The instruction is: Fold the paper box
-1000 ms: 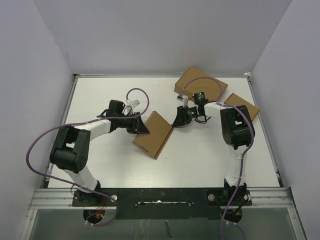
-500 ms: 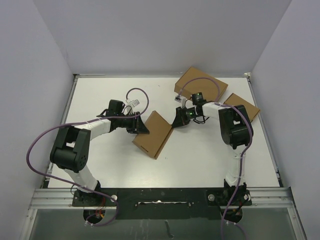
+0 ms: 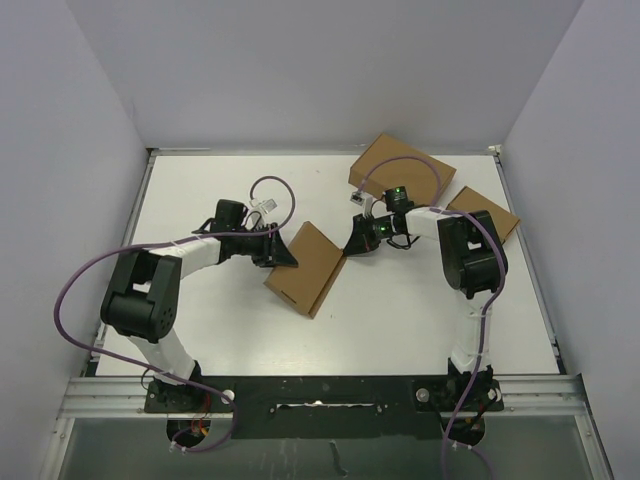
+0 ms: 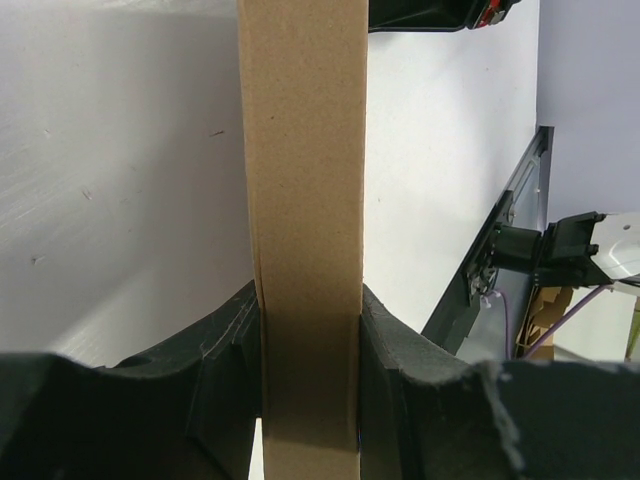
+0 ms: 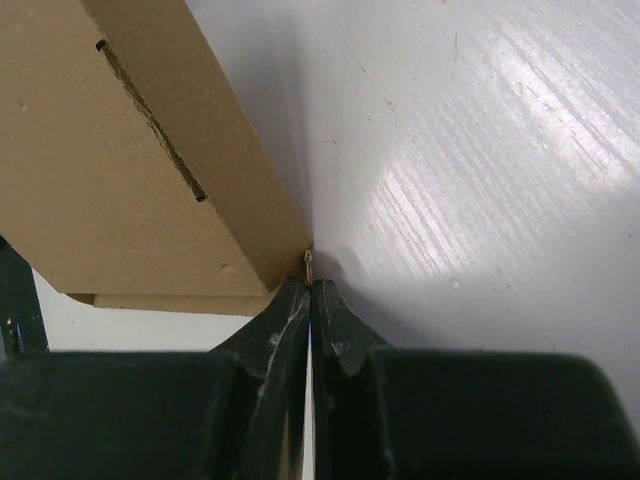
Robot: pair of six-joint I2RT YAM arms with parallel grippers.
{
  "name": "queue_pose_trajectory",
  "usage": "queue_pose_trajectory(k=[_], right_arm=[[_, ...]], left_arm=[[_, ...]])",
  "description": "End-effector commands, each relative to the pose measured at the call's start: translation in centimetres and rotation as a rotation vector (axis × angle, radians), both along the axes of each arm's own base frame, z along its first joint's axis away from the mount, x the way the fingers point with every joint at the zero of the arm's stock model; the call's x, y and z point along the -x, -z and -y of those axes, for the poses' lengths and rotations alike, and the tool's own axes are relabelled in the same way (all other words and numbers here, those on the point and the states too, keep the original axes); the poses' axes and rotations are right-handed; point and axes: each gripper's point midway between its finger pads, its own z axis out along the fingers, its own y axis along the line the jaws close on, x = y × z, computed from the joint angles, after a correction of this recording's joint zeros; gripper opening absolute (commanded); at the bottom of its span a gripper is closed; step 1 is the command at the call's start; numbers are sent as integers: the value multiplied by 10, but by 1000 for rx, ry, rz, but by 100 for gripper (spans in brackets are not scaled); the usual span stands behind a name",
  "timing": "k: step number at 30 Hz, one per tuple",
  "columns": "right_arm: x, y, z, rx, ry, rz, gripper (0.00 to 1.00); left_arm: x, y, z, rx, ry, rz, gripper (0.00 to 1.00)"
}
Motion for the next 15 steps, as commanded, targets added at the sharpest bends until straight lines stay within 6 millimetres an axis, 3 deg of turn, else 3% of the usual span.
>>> queue_pose_trajectory(k=[1,5,15], right_arm=[[2,-19,-3,-26,-8,44,0],[1,-21,-2,-22,-4,48,0],[1,-22,-2,-17,-2,56,0]], left_arm=[[-12,3,-2,23,-22,7,30],[-12,0,0,40,-22,3,40],[-20,-4,3,51,-27,20,53]])
